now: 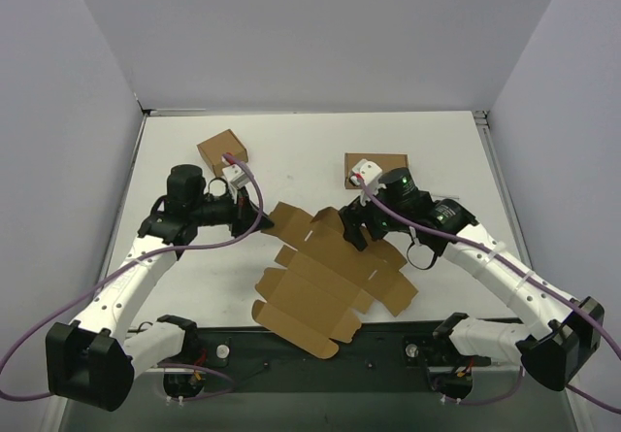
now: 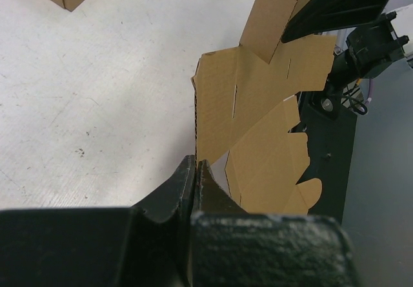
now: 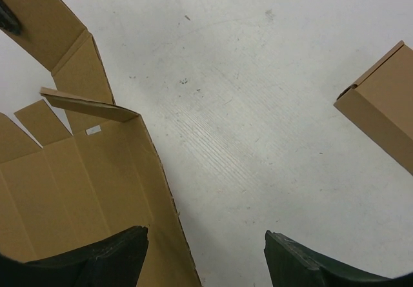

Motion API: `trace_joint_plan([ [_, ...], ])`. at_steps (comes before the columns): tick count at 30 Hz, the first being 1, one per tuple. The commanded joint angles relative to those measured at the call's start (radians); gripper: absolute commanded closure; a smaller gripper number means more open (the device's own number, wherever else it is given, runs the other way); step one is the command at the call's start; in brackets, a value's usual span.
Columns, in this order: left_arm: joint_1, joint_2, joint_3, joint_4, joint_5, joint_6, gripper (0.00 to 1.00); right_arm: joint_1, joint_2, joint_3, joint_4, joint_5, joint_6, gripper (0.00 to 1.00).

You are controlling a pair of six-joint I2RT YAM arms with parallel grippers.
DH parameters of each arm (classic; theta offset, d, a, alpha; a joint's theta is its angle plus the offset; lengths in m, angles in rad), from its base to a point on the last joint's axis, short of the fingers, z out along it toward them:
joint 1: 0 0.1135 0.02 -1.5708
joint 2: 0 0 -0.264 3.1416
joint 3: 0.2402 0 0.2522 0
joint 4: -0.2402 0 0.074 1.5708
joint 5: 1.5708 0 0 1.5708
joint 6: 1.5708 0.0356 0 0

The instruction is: Fold the paper box

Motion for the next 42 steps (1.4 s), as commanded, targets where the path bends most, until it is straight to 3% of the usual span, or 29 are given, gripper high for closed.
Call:
trace_joint_plan([
  [1,0.013,-0.013,0.003,0.054,0.051,-0.005,1.0,0.01,-0.006,-0.041,0.06,-0.01,0.005,0.27],
  [4,0.013,-0.013,0.001,0.065,0.05,-0.013,1.0,0.01,-0.003,-0.044,0.06,-0.039,0.011,0.33],
  [7,0.013,-0.004,0.001,0.075,0.051,-0.025,1.0,0.014,0.005,-0.044,0.06,-0.061,0.025,0.45],
  [10,0.013,0.01,-0.003,0.083,0.031,-0.025,1.0,0.027,0.007,-0.048,0.063,-0.055,0.043,0.7],
  [12,0.011,0.015,-0.006,0.083,-0.001,-0.061,1.0,0.031,0.016,-0.054,0.069,-0.04,0.043,0.81],
  [13,0.011,0.018,-0.005,0.085,-0.015,-0.071,0.99,0.04,0.02,-0.053,0.069,0.012,0.043,0.92],
  [15,0.013,0.018,0.001,0.065,-0.073,-0.076,0.72,0.054,0.046,-0.041,0.044,0.066,0.04,1.0],
  [16,0.011,0.016,0.008,0.048,-0.167,-0.07,0.47,0.07,0.053,-0.038,0.04,0.139,0.042,1.0],
  [17,0.013,0.013,0.021,0.019,-0.227,-0.065,0.4,0.076,0.062,-0.038,0.037,0.163,0.045,1.0],
  [19,0.011,-0.014,0.018,0.014,-0.347,-0.047,0.35,0.087,0.069,-0.039,0.038,0.232,0.054,1.0],
  [24,-0.055,-0.111,-0.075,0.108,-0.342,-0.04,0.25,0.099,0.077,-0.041,0.029,0.232,0.052,1.0],
  [29,-0.248,-0.01,-0.043,0.017,-0.381,0.036,0.25,0.102,0.077,-0.033,0.017,0.188,0.055,1.0],
  [35,-0.271,0.117,-0.025,0.109,-0.389,0.0,0.25,0.105,0.099,-0.007,-0.029,0.149,0.049,1.0],
  [39,-0.271,0.206,0.003,0.135,-0.504,-0.02,0.26,0.12,0.117,-0.007,-0.028,0.194,0.051,1.0],
  [42,-0.276,0.283,0.031,0.157,-0.489,-0.023,0.29,0.137,0.142,-0.004,-0.026,0.237,0.057,1.0],
])
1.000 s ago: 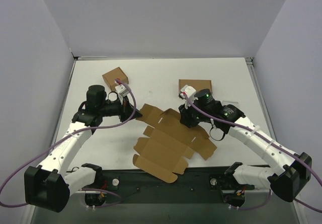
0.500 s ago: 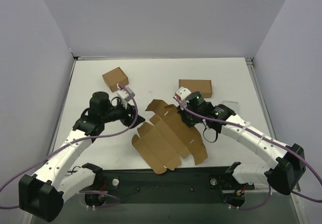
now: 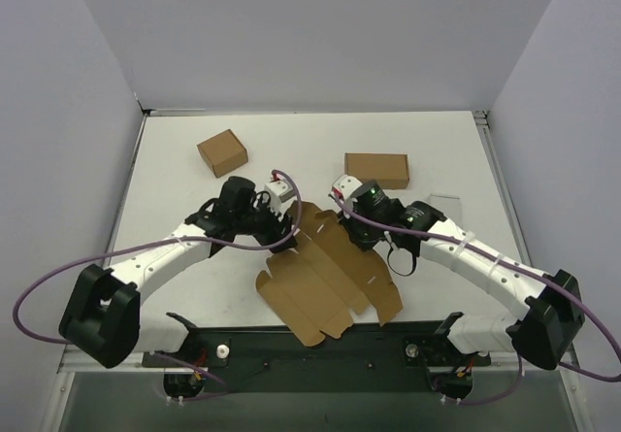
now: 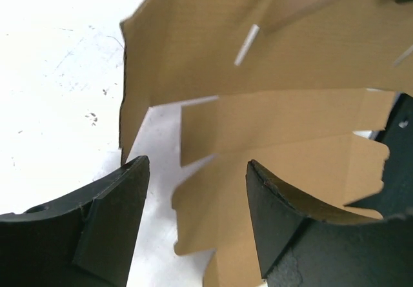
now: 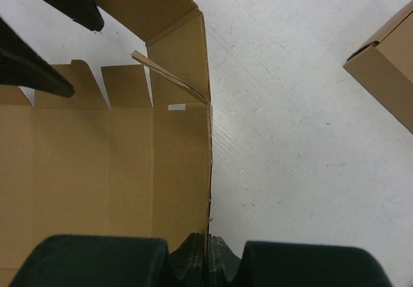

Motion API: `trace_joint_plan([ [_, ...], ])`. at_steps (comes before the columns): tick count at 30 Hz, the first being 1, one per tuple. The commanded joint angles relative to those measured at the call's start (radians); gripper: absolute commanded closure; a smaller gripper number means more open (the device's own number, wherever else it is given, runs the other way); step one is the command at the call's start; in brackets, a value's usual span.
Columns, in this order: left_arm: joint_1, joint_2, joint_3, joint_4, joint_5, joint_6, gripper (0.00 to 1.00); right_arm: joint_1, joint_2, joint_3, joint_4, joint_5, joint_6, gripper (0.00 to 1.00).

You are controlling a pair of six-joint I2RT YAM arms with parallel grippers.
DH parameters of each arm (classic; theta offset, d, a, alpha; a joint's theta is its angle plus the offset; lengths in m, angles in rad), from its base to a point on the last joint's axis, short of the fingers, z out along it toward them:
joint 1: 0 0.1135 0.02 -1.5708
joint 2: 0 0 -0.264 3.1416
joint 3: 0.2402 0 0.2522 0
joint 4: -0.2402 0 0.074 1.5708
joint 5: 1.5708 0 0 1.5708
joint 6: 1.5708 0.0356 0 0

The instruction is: Fold the paper box

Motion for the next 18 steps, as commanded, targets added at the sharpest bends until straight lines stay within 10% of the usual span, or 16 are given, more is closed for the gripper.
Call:
trace_joint_plan([
  [1,-0.011,0.086,0.077,0.094,-0.033,-0.014,0.3,0.034,0.037,0.04,-0.025,0.103,0.01,1.0],
  [18,-0.104,0.27,0.143,0.024,-0.23,-0.014,0.34,0.125,0.11,-0.026,0.089,0.391,0.117,1.0],
])
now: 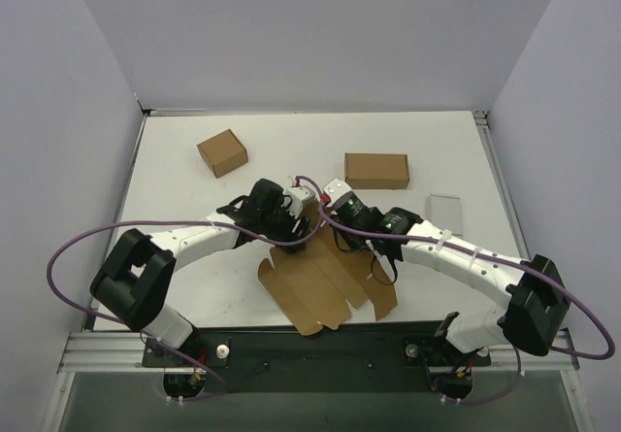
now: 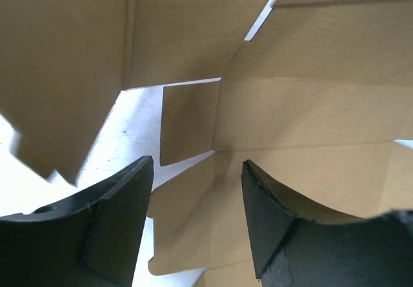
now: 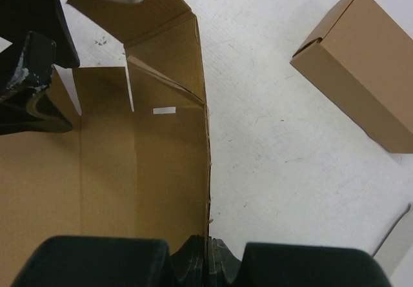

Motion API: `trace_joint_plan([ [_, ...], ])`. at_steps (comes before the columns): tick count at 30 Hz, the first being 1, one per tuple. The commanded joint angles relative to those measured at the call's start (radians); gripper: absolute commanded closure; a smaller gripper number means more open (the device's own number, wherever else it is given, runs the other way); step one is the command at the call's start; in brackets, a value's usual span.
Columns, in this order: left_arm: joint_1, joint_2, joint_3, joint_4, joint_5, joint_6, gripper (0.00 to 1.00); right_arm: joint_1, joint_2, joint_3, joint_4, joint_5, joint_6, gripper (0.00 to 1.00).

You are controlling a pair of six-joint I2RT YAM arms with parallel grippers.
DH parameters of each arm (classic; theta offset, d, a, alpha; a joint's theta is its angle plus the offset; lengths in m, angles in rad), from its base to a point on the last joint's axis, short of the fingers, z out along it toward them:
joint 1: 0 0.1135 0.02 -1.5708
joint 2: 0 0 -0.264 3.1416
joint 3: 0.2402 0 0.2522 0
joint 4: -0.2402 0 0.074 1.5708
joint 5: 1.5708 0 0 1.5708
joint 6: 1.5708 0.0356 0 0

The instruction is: Fold the paper box

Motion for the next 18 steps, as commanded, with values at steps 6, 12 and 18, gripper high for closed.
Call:
trace_joint_plan([
  [6,-0.007,0.058,0.05,0.037,-0.039,-0.004,0.36,0.027,0.059,-0.034,0.081,0.094,0.046,1.0],
  [12,-0.007,0.107,0.062,0.084,-0.074,-0.045,0.36,0.027,0.071,-0.054,0.104,0.09,0.051,1.0],
  [18,-0.007,0.104,0.044,0.131,-0.042,-0.063,0.33,0.026,0.084,-0.064,0.107,0.085,0.046,1.0],
])
